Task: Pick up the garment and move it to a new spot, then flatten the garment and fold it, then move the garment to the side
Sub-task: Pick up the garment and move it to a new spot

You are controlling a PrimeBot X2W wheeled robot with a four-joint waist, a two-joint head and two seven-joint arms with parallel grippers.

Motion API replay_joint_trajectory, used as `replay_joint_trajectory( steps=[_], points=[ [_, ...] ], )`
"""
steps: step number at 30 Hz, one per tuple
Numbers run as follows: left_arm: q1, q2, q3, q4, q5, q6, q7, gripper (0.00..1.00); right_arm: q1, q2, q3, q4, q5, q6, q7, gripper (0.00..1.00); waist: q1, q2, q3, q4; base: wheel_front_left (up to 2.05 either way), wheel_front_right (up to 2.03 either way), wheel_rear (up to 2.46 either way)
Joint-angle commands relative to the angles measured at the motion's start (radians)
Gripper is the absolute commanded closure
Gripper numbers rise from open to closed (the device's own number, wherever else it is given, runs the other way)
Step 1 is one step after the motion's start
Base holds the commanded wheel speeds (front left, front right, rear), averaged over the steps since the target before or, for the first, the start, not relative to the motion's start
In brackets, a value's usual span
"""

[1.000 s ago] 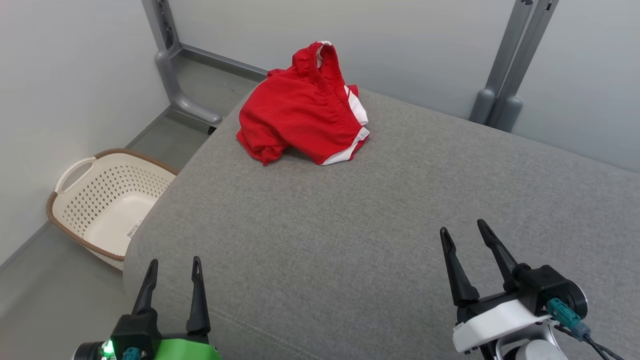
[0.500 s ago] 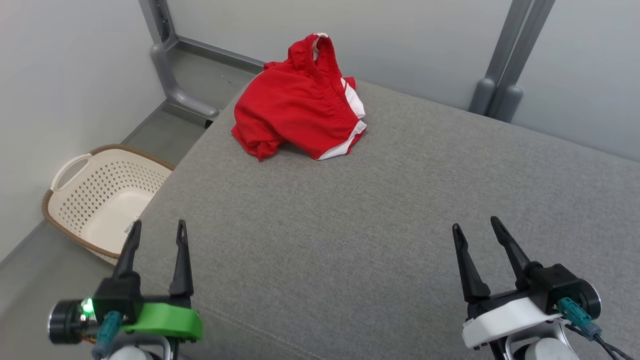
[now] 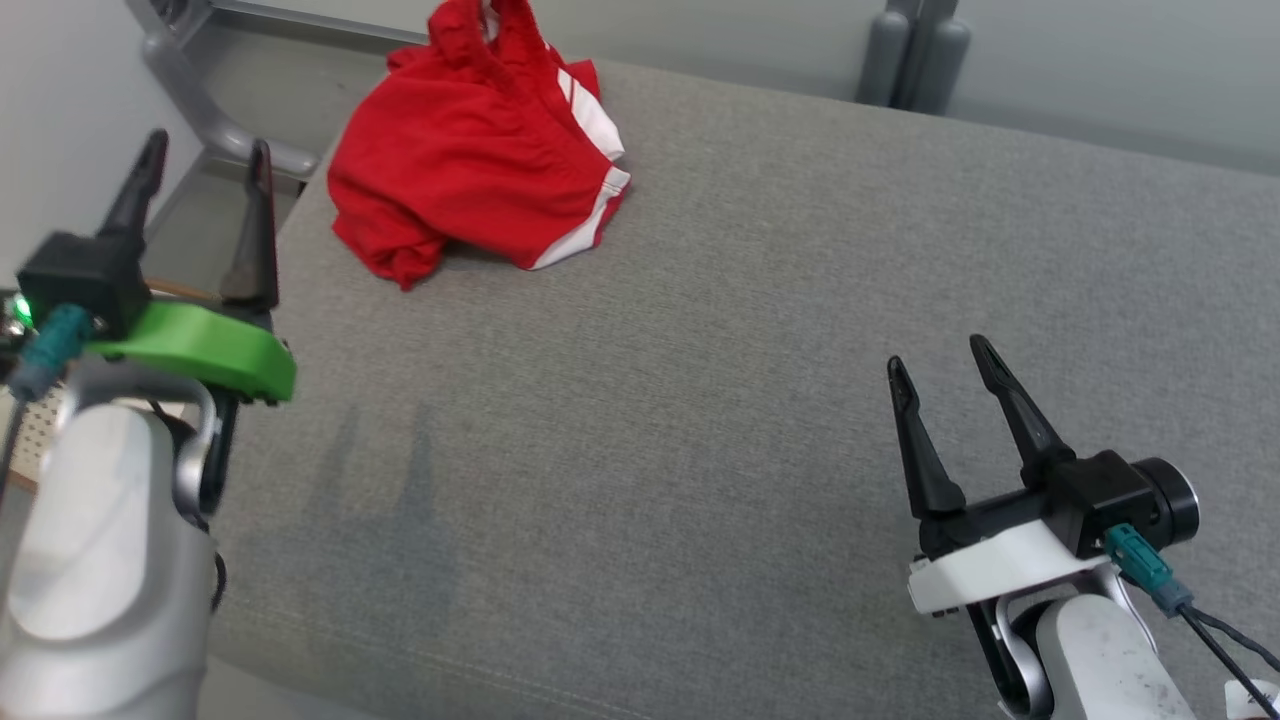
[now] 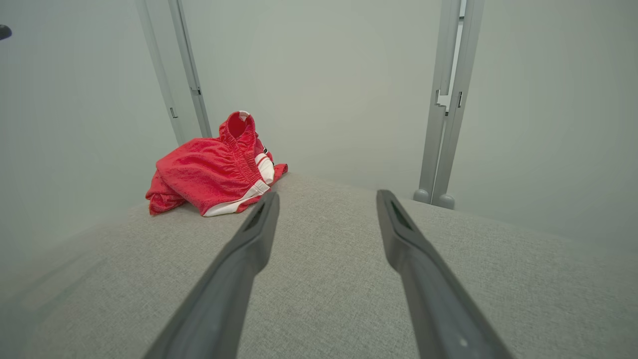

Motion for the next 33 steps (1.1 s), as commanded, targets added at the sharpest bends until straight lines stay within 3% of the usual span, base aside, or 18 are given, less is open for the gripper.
replay_joint_trajectory(
  steps=[1, 10, 21, 33],
  points=[
    [-0.053, 0.020, -0.003, 0.022, -0.010, -0.005, 0.013, 0.00, -0.026, -0.004, 0.003, -0.008, -0.010, 0.000, -0.003, 0.00, 0.0000, 0.0000, 0.111, -0.111, 0.00, 0.00, 0.00],
    [-0.301, 0.129, -0.045, 0.218, -0.097, -0.016, 0.122, 0.00, -0.095, -0.004, 0.012, -0.026, -0.028, 0.000, -0.003, 0.00, 0.0000, 0.0000, 0.248, -0.240, 0.00, 0.00, 0.00],
    [-0.389, 0.243, -0.195, 0.333, -0.288, -0.017, 0.254, 0.00, -0.143, -0.003, 0.023, -0.053, -0.027, 0.000, -0.003, 0.00, 0.0000, 0.0000, 0.356, -0.296, 0.00, 0.00, 0.00],
    [-0.401, 0.267, -0.271, 0.483, -0.326, -0.018, 0.316, 0.00, -0.166, -0.003, 0.028, -0.060, -0.036, 0.000, -0.003, 0.00, 0.0000, 0.0000, 0.389, -0.306, 0.00, 0.00, 0.00]
  ],
)
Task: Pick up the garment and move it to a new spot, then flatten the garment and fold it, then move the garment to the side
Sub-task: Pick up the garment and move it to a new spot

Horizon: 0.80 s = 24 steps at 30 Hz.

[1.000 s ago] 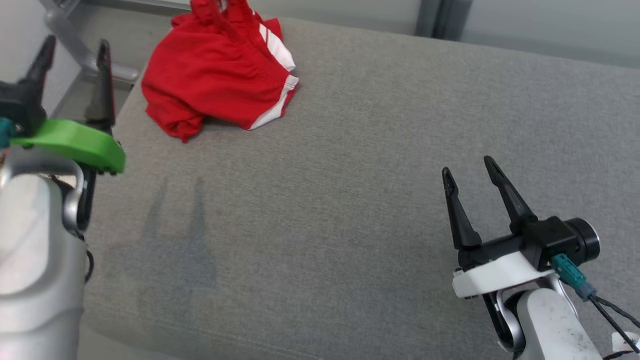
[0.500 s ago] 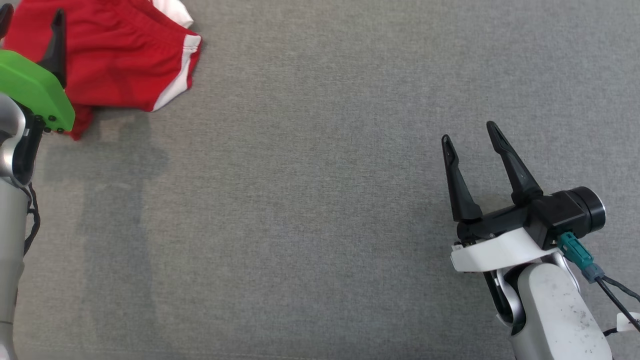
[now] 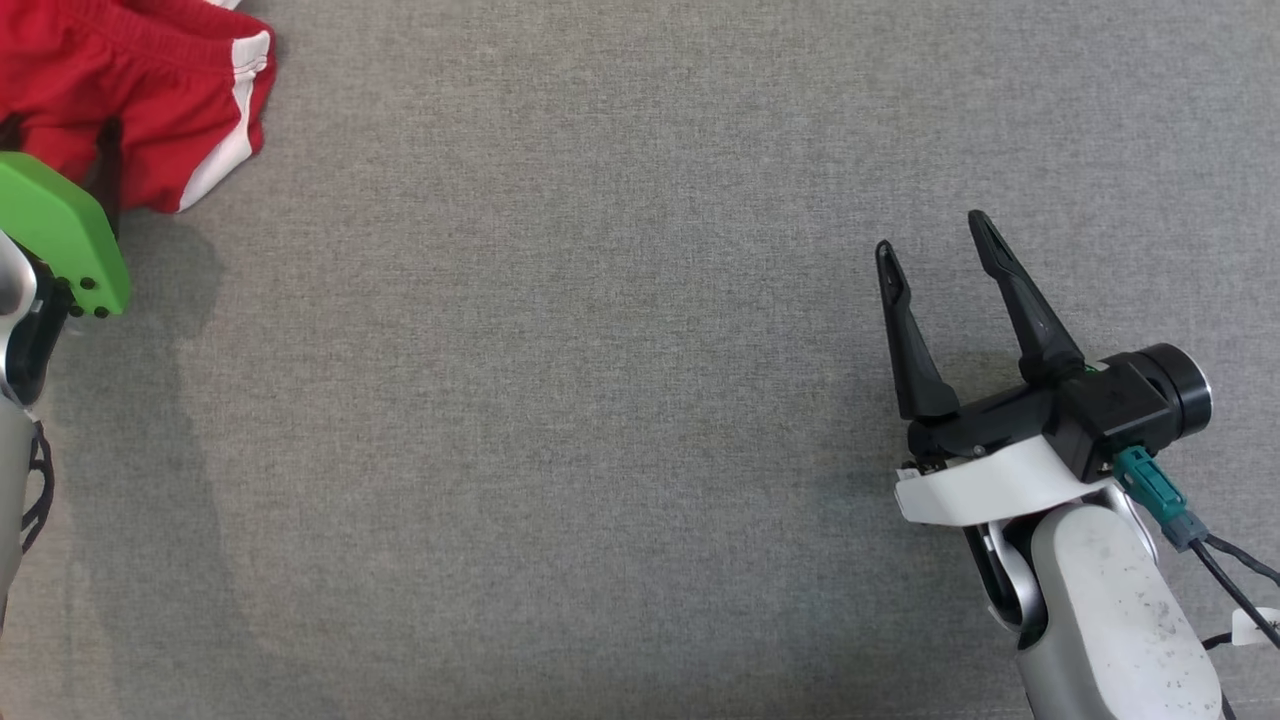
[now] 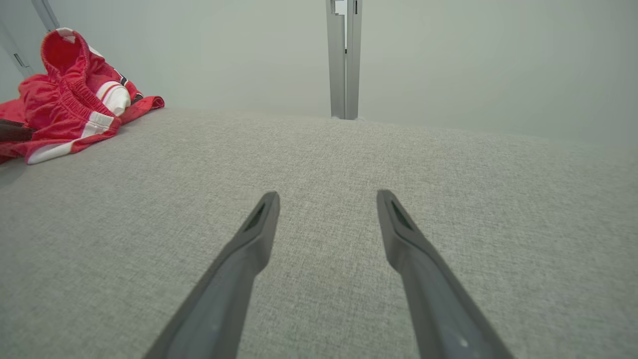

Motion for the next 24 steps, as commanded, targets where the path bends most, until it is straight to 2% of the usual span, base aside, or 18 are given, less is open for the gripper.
replay_joint_trajectory(
  steps=[1, 2, 3, 4, 5, 6, 13, 24],
  points=[
    [-0.011, 0.007, -0.002, 0.016, 0.000, -0.003, 0.006, 0.00, -0.012, -0.003, 0.000, -0.003, -0.002, 0.000, -0.003, 0.00, -0.0002, 0.0000, 0.003, -0.004, 0.00, 0.00, 0.00],
    [-0.014, 0.001, -0.003, 0.028, -0.003, -0.003, 0.006, 0.04, -0.012, -0.003, 0.000, -0.002, -0.002, 0.000, -0.003, 0.00, -0.0002, 0.0000, 0.002, -0.004, 0.00, 0.00, 0.00],
    [-0.017, -0.002, -0.002, 0.035, -0.006, 0.000, 0.000, 0.39, -0.012, -0.003, 0.000, -0.001, -0.003, 0.000, -0.003, 0.00, -0.0002, 0.0000, 0.002, -0.004, 0.00, 0.00, 0.00],
    [-0.021, -0.004, 0.001, 0.042, -0.008, 0.005, -0.010, 0.58, -0.011, -0.003, 0.000, 0.000, -0.003, 0.000, -0.003, 0.00, -0.0002, 0.0000, 0.001, -0.004, 0.00, 0.00, 0.00],
    [-0.022, -0.006, 0.001, 0.049, -0.009, 0.007, -0.017, 0.85, -0.009, -0.003, 0.000, 0.001, -0.003, 0.000, -0.003, 0.00, -0.0002, 0.0000, -0.001, -0.004, 0.00, 0.00, 0.00],
    [-0.025, -0.006, -0.001, 0.056, -0.003, 0.011, -0.029, 1.00, -0.009, -0.003, -0.001, 0.002, -0.004, 0.000, -0.003, 0.00, -0.0002, 0.0000, -0.002, -0.004, 0.00, 0.00, 0.00],
    [-0.050, -0.001, -0.003, 0.078, 0.006, 0.017, -0.108, 1.00, 0.002, -0.003, -0.014, 0.014, 0.004, 0.000, -0.003, 0.00, -0.0002, 0.0000, -0.041, 0.007, 0.00, 0.00, 0.00],
    [-0.094, 0.022, -0.028, 0.038, 0.012, 0.004, -0.191, 1.00, 0.038, -0.003, -0.019, 0.043, 0.043, 0.000, -0.003, 0.00, -0.0002, 0.0000, -0.203, 0.027, 0.00, 0.00, 0.00]
  ],
)
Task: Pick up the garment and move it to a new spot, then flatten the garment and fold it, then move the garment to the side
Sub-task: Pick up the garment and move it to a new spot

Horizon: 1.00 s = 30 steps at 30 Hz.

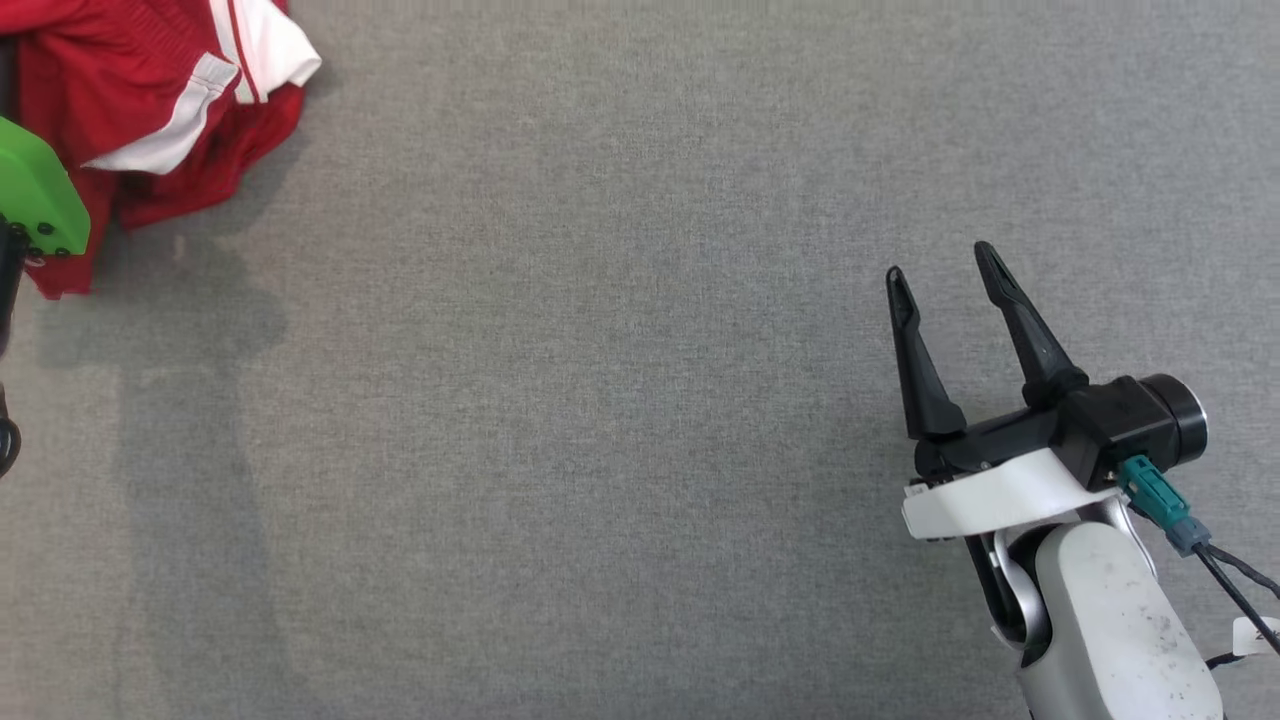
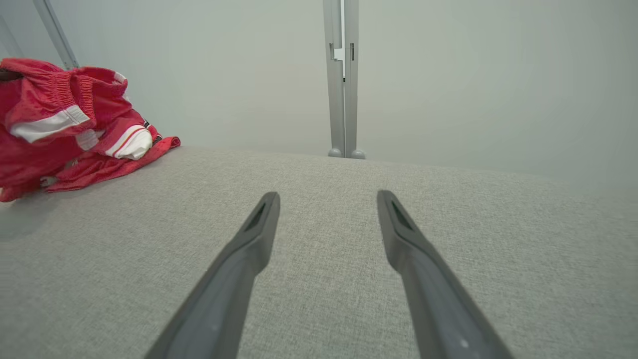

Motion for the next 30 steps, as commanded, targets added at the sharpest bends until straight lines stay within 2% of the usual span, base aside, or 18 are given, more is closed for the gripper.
replay_joint_trajectory(
  steps=[1, 7, 15, 23, 27, 30],
  points=[
    [-0.014, 0.010, -0.007, -0.012, 0.004, -0.002, -0.009, 1.00, 0.019, -0.003, -0.002, 0.005, 0.008, 0.000, -0.003, 0.00, 0.0000, 0.0000, -0.079, 0.006, 0.00, 0.00, 0.00],
    [0.004, 0.011, -0.070, -0.119, -0.001, -0.008, -0.014, 1.00, 0.074, -0.003, -0.022, 0.025, 0.040, 0.000, -0.003, 0.00, 0.0000, 0.0000, -0.219, -0.028, 0.00, 0.00, 0.00],
    [0.054, -0.008, -0.187, -0.336, -0.063, -0.009, 0.038, 1.00, 0.141, -0.003, -0.059, 0.034, 0.047, 0.000, -0.003, 0.00, 0.0000, 0.0000, -0.303, -0.091, 0.00, 0.00, 0.00],
    [0.141, -0.034, -0.351, -0.553, -0.136, -0.010, 0.119, 1.00, 0.168, -0.003, -0.074, 0.031, 0.052, 0.000, -0.003, 0.00, 0.0000, 0.0000, -0.309, -0.170, 0.00, 0.00, 0.00],
    [0.188, -0.060, -0.424, -0.570, -0.156, -0.009, 0.133, 1.00, 0.149, -0.003, -0.066, 0.025, 0.060, 0.000, -0.003, 0.00, 0.0000, 0.0000, -0.285, -0.216, 0.00, 0.00, 0.00],
    [0.224, -0.105, -0.462, -0.528, -0.160, -0.009, 0.109, 1.00, 0.138, -0.003, -0.062, 0.022, 0.067, 0.000, -0.003, 0.00, 0.0000, 0.0000, -0.259, -0.249, 0.00, 0.00, 0.00]
  ],
)
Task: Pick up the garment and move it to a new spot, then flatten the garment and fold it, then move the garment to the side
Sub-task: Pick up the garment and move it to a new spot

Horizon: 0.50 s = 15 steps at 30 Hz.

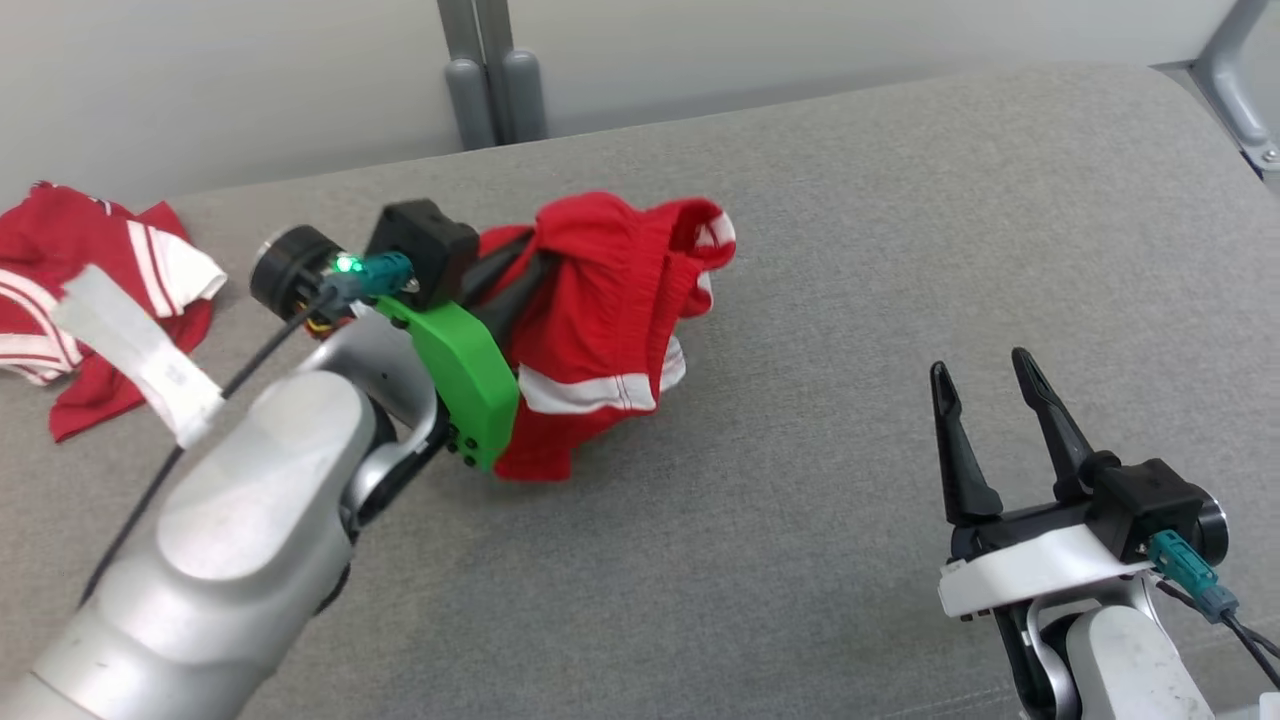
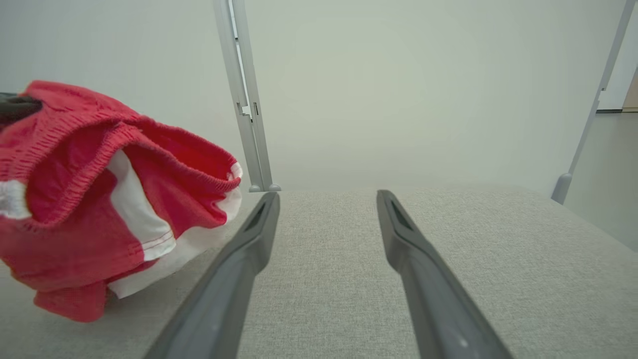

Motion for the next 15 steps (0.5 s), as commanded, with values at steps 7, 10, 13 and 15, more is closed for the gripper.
replay_joint_trajectory(
  steps=[7, 10, 13, 15],
  points=[
    [0.060, -0.123, -0.046, 0.212, -0.009, 0.008, -0.085, 1.00, -0.031, -0.002, 0.006, -0.005, 0.021, 0.000, -0.003, 0.00, 0.0001, -0.0001, 0.085, -0.099, 0.00, 0.00, 0.00],
    [0.073, -0.170, -0.050, 0.316, -0.013, 0.013, -0.123, 1.00, -0.035, -0.002, 0.012, -0.005, 0.026, 0.000, -0.003, 0.00, 0.0001, -0.0001, 0.098, -0.112, 0.00, 0.00, 0.00],
    [0.074, -0.208, -0.047, 0.395, -0.010, 0.022, -0.174, 0.90, -0.035, -0.002, 0.017, -0.005, 0.029, 0.000, -0.003, 0.00, 0.0001, -0.0001, 0.100, -0.117, 0.00, 0.00, 0.00],
    [0.074, -0.232, -0.040, 0.437, -0.016, 0.022, -0.215, 0.00, -0.031, -0.002, 0.019, -0.004, 0.030, 0.000, -0.003, 0.00, 0.0001, -0.0001, 0.097, -0.114, 0.00, 0.00, 0.00]
  ],
)
